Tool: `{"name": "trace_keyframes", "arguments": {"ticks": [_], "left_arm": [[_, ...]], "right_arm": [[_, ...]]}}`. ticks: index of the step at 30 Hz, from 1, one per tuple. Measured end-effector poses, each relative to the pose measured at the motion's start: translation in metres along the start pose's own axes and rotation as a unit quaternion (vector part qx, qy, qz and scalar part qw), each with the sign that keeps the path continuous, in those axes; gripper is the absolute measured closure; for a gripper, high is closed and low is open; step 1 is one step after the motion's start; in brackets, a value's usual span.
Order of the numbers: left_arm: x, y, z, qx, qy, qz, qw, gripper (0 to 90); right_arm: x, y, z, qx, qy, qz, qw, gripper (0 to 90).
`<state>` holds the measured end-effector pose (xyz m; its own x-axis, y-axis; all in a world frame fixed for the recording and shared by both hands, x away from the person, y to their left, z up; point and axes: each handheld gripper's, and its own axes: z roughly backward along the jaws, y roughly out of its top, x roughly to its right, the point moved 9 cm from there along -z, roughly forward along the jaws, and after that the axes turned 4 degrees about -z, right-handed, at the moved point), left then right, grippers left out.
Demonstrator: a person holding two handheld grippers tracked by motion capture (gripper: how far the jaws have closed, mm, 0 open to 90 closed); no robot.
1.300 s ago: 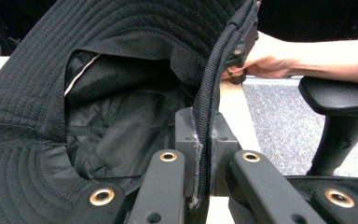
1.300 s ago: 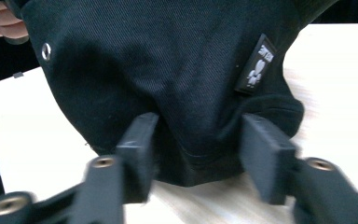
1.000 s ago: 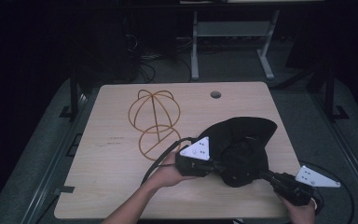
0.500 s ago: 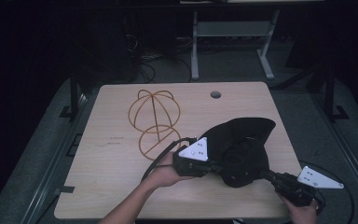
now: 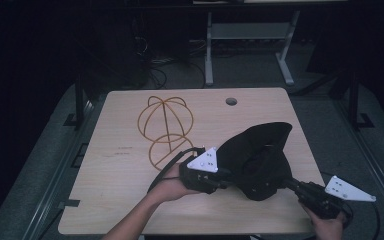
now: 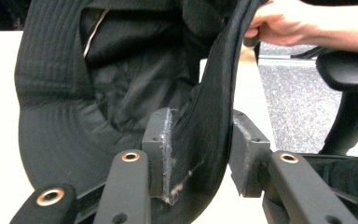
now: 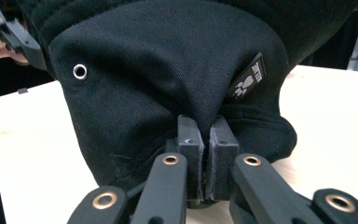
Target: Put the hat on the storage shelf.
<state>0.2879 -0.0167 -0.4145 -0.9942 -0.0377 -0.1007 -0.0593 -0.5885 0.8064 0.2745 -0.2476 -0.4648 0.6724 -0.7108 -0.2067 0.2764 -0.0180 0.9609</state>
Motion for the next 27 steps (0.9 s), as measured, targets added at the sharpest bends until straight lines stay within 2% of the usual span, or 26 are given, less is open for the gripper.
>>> {"name": "trace_keyframes", "arguments": {"ticks": [6,15,22,27], "left_arm": [[0.003,-0.012,0.008,-0.008,0.009,0.004,0.9999,59.8],[0.006,-0.033,0.026,-0.007,0.025,0.021,0.9994,57.1],[0.016,-0.054,0.032,-0.014,0.032,0.029,0.999,53.9],[0.021,-0.067,0.036,-0.01,0.038,0.039,0.9985,51.2]], "right_arm": [[-0.002,0.016,0.003,0.014,0.004,0.002,0.9999,86.4],[-0.01,0.059,0.005,0.036,0.01,0.023,0.999,86.8],[-0.012,0.081,0.004,0.032,0.003,0.033,0.9989,86.7],[-0.012,0.095,0.002,0.028,0.002,0.038,0.9989,86.7]]}}
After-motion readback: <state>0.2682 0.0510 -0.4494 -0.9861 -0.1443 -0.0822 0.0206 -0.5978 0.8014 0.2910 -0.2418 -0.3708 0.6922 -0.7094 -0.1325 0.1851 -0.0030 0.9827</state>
